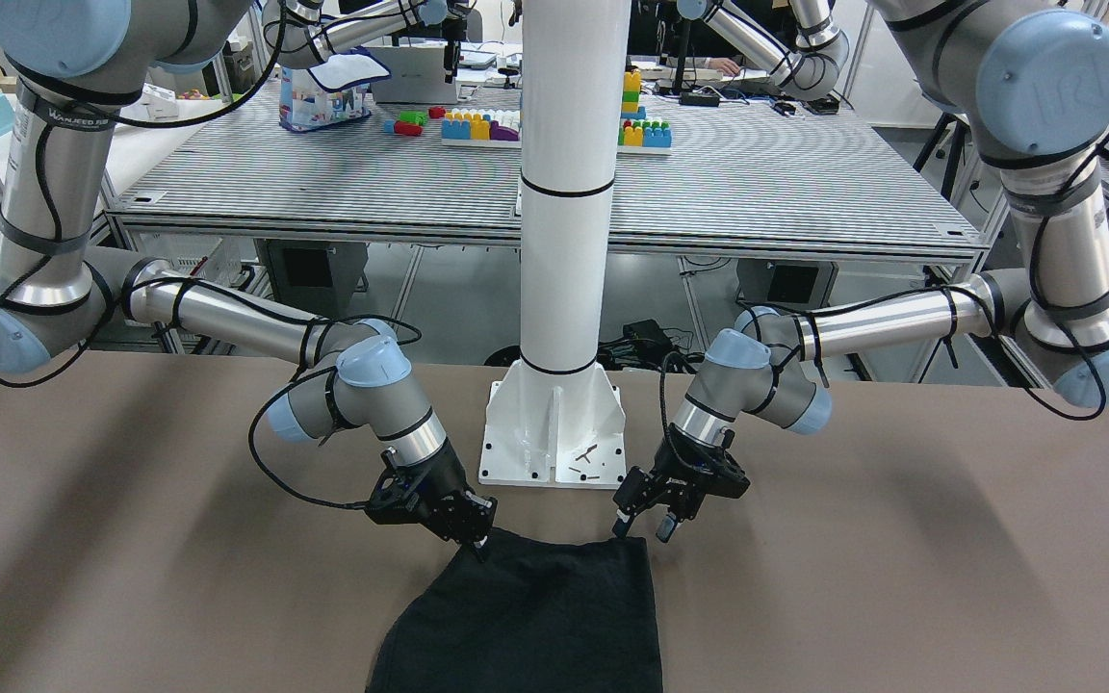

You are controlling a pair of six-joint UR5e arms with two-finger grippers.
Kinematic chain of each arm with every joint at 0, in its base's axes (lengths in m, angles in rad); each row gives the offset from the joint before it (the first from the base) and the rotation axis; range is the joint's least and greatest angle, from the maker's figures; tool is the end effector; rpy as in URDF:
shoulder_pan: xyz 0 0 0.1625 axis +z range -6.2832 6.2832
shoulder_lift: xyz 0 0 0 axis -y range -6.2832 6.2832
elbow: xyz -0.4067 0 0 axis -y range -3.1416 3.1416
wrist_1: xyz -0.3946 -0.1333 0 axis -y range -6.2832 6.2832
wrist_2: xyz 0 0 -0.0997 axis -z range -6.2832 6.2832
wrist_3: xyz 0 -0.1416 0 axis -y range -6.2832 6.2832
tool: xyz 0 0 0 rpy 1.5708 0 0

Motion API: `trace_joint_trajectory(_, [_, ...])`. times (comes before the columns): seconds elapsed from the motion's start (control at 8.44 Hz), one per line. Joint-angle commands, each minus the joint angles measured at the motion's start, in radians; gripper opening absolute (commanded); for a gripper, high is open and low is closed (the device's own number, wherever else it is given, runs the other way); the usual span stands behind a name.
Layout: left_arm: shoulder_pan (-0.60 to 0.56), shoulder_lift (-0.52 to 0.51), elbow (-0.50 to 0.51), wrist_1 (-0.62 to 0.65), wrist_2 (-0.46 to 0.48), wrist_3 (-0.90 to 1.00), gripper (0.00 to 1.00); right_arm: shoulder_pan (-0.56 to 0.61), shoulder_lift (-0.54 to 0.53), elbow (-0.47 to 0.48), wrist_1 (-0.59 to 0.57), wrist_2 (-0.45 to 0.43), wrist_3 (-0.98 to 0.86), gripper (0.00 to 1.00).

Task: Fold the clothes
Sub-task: 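Grasp the other near corner with the left gripper while the right gripper holds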

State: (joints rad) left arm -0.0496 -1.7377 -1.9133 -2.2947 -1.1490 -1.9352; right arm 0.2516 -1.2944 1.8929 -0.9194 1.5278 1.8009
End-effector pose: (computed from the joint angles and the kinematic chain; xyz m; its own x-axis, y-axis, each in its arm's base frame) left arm 0.5568 -0.2191 0.3198 0.1554 -0.3333 -0.9299 0.5206 0.8277 -0.2096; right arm -0.5490 -0.2850 0.2815 0.2317 0.2948 0.9270 -0.3503 0.9143 -0.2032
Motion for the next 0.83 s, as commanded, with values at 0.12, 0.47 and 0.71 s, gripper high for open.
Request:
trace_joint_trajectory(0.12, [0.002, -0.039, 0.050, -0.002, 0.002, -0.002, 0.85, 0.000, -0.003, 0.002, 0.001, 0.000, 0.001, 0.00])
trace_joint_trajectory(0.47, [0.001, -0.045, 0.046, -0.002, 0.002, -0.002, 0.00, 0.000, -0.003, 0.005, 0.001, -0.002, 0.003, 0.00])
trace_joint_trajectory(0.71, [-0.001, -0.043, 0.046, 0.000, -0.001, 0.001, 0.00, 0.000, -0.005, 0.006, 0.001, 0.000, 0.003, 0.00])
